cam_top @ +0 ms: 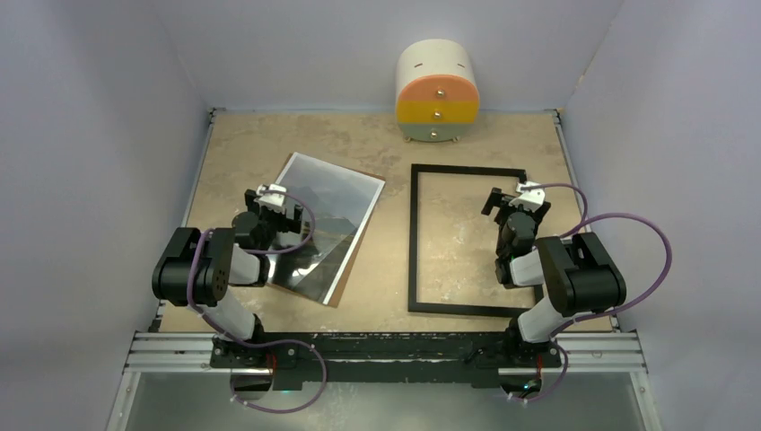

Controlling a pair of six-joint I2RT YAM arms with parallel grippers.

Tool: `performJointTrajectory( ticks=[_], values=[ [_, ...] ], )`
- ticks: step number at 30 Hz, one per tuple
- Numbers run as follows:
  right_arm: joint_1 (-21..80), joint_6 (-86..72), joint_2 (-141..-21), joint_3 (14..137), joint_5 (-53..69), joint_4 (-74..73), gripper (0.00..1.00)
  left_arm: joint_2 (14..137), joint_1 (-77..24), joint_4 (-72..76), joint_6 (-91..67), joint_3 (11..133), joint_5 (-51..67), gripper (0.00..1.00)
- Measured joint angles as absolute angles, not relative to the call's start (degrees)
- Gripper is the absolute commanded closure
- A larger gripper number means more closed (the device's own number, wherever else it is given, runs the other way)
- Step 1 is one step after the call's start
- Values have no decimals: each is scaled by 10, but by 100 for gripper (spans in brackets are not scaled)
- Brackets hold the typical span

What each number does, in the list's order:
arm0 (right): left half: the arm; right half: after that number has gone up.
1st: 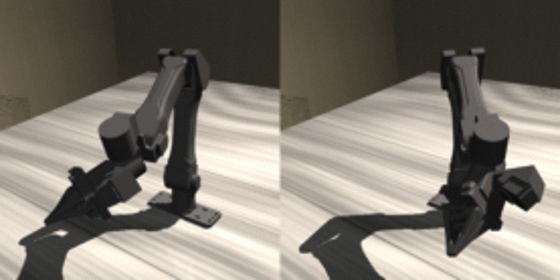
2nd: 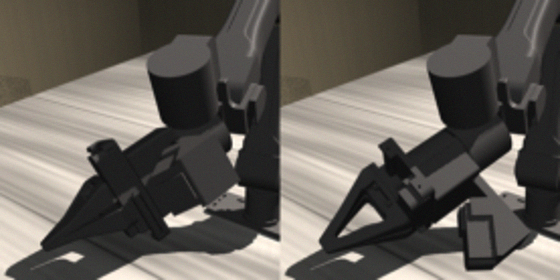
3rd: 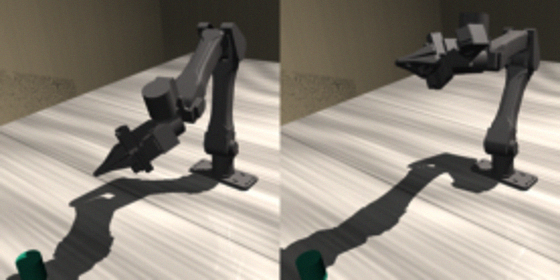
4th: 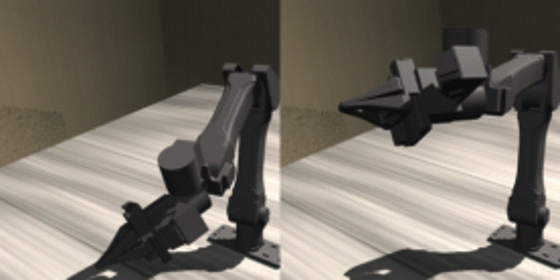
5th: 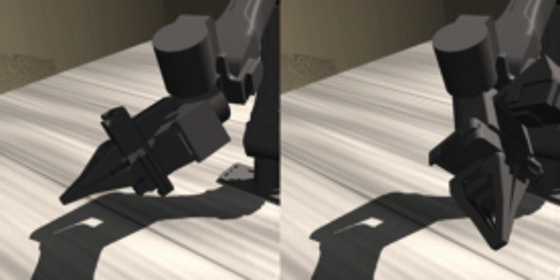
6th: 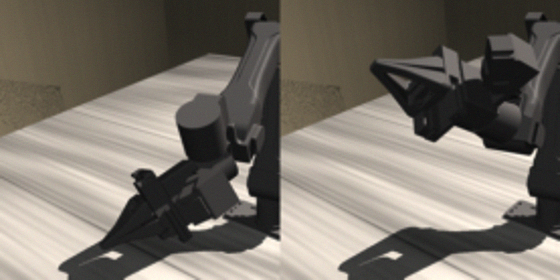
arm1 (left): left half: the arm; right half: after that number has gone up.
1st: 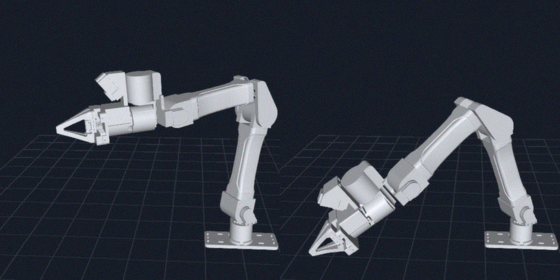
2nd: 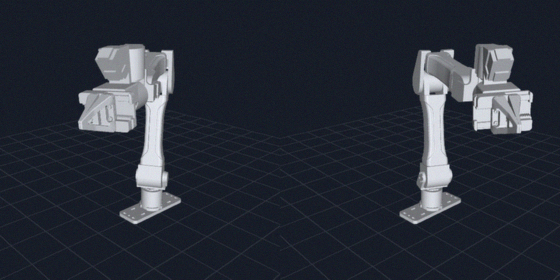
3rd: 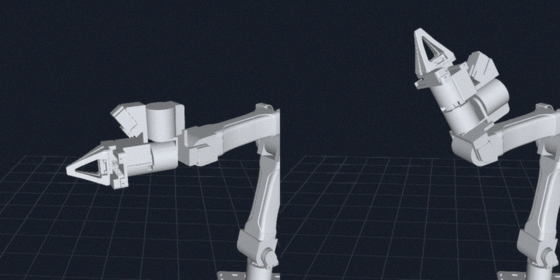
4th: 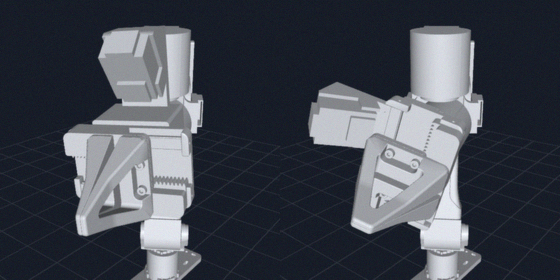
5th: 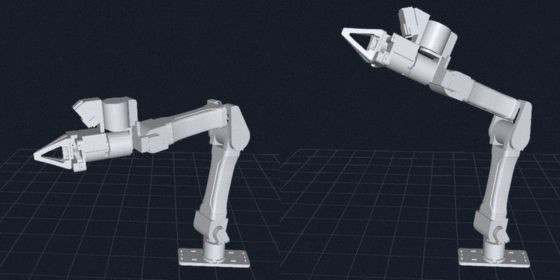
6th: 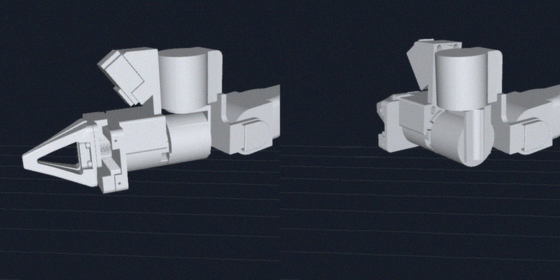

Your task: Put the photo into the frame

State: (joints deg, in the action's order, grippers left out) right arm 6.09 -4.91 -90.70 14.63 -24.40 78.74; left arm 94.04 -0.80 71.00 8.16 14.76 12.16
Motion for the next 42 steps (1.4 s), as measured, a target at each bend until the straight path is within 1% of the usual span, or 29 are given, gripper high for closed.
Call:
performJointTrajectory(
  ticks=[15, 17, 19, 20, 21, 23, 25, 28, 30, 32, 35, 37, 39, 42],
  values=[
    [61, -56, -907, 146, -245, 785, 1, 939, -7, 708, 81, 148, 125, 0],
    [61, -57, -907, 146, -246, 783, 1, 923, 2, 667, 81, 157, 141, 0],
    [61, -56, -899, 140, -245, 781, 1, 900, 13, 570, 84, 202, 154, 0],
    [63, -56, -888, 135, -251, 775, 1, 893, 17, 505, 89, 244, 157, 0],
    [65, -58, -871, 135, -264, 755, 1, 891, 20, 450, 94, 287, 159, 0],
    [68, -92, -804, 166, -302, 625, 1, 890, 25, 343, 107, 389, 161, 0],
    [67, -132, -761, 252, -343, 487, 1, 871, 36, 272, 116, 455, 169, 0],
    [59, -207, -739, 357, -366, 361, 1, 839, 53, 210, 116, 475, 173, 0],
    [48, -265, -710, 385, -354, 295, 1, 823, 60, 149, 116, 497, 172, 0],
    [31, -295, -689, 391, -307, 252, 1, 822, 66, 85, 115, 533, 168, 0],
    [20, -304, -702, 413, -211, 205, 1, 823, 83, 1, 112, 586, 170, 0],
    [37, -304, -728, 440, -164, 172, 1, 823, 109, -45, 109, 619, 177, 0],
    [90, -299, -768, 488, -154, 118, 1, 824, 133, -76, 109, 641, 180, 0],
    [197, -288, -851, 584, -164, 36, 1, 824, 156, -105, 111, 647, 180, 0]
  ],
)
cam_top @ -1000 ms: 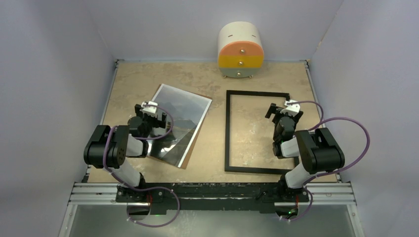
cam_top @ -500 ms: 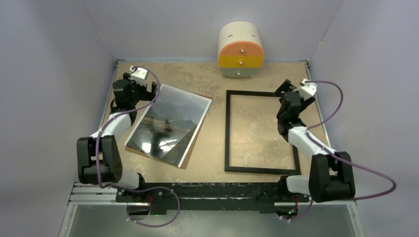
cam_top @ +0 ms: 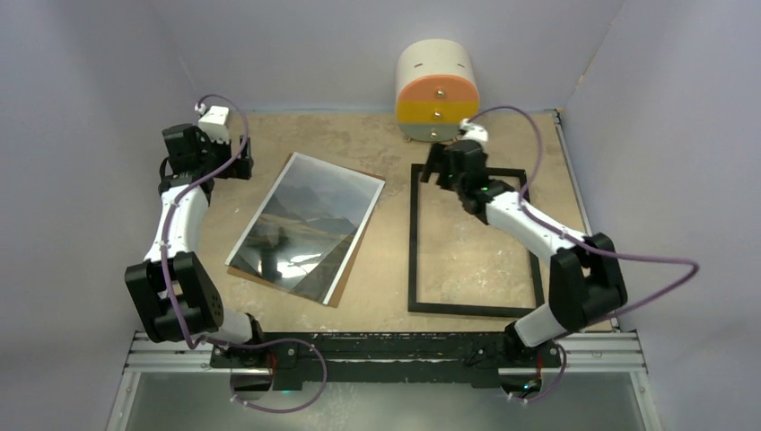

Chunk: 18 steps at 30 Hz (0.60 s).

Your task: Put the photo into the frame

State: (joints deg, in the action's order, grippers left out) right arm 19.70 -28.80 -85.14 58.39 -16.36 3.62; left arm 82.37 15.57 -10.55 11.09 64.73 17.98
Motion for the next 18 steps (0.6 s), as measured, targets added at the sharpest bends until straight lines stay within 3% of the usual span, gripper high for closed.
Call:
performJointTrajectory(
  ticks=[4, 10, 18],
  values=[
    [296, -294, -898, 614, -176, -13, 1, 823, 156, -149, 117, 644, 184, 0],
    [358, -316, -987, 654, -234, -106, 3, 823, 156, -194, 133, 640, 191, 0],
    [416, -346, -1067, 683, -271, -177, 21, 822, 156, -228, 158, 631, 200, 0]
  ],
)
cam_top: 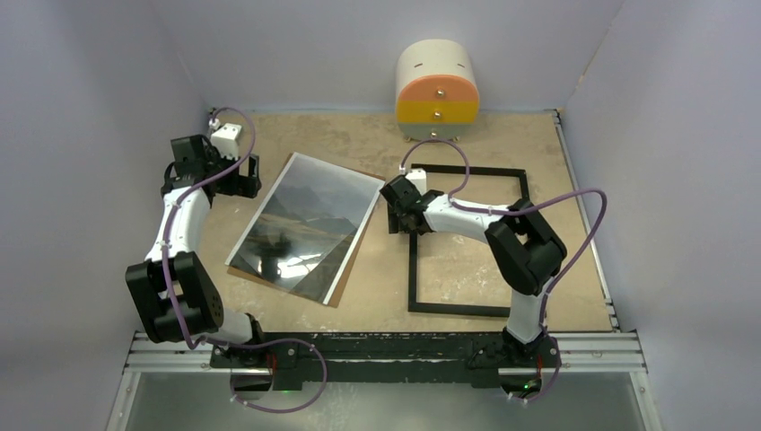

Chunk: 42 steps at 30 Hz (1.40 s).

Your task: Put the photo into the frame

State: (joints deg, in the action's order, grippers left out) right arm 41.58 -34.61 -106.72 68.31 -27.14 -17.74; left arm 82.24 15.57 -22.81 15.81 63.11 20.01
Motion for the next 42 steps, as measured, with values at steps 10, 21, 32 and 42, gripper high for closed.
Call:
performJointTrajectory(
  ticks=[10, 21, 32, 42],
  values=[
    [420, -387, -1077, 685, -293, -198, 37, 822, 156, -265, 171, 631, 231, 0],
    [420, -425, -1065, 648, -266, -130, 80, 827, 156, -310, 171, 676, 263, 0],
    [430, -448, -1061, 675, -223, -167, 100, 827, 152, -340, 171, 682, 277, 0],
    [468, -500, -979, 825, -128, -223, 100, 827, 151, -358, 166, 682, 304, 0]
  ],
)
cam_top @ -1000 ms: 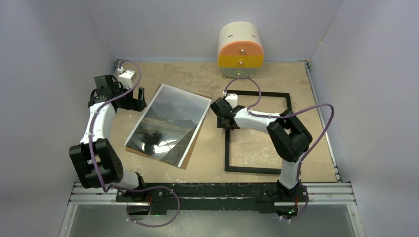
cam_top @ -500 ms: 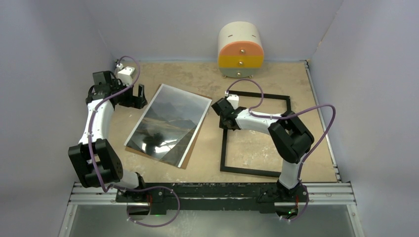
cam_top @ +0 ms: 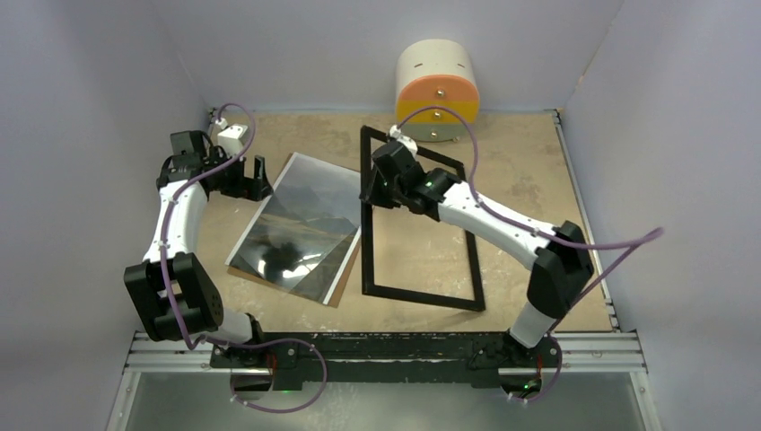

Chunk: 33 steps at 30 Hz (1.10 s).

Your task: Put the photo into the frame

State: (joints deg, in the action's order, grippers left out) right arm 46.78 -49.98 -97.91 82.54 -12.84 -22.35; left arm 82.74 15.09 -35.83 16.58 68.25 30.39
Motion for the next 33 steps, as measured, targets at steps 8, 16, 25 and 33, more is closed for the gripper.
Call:
performJointTrajectory(
  ticks=[8, 16, 25, 33],
  values=[
    [468, -571, -903, 863, -28, -190, 100, 817, 116, -372, 152, 683, 328, 0],
    [465, -634, -899, 872, 54, -172, 100, 787, 74, -373, 142, 699, 325, 0],
    [420, -748, -847, 787, 155, -29, 100, 766, 12, -371, 111, 718, 311, 0],
    [365, -812, -809, 684, 212, 92, 100, 755, -40, -346, 72, 731, 300, 0]
  ],
)
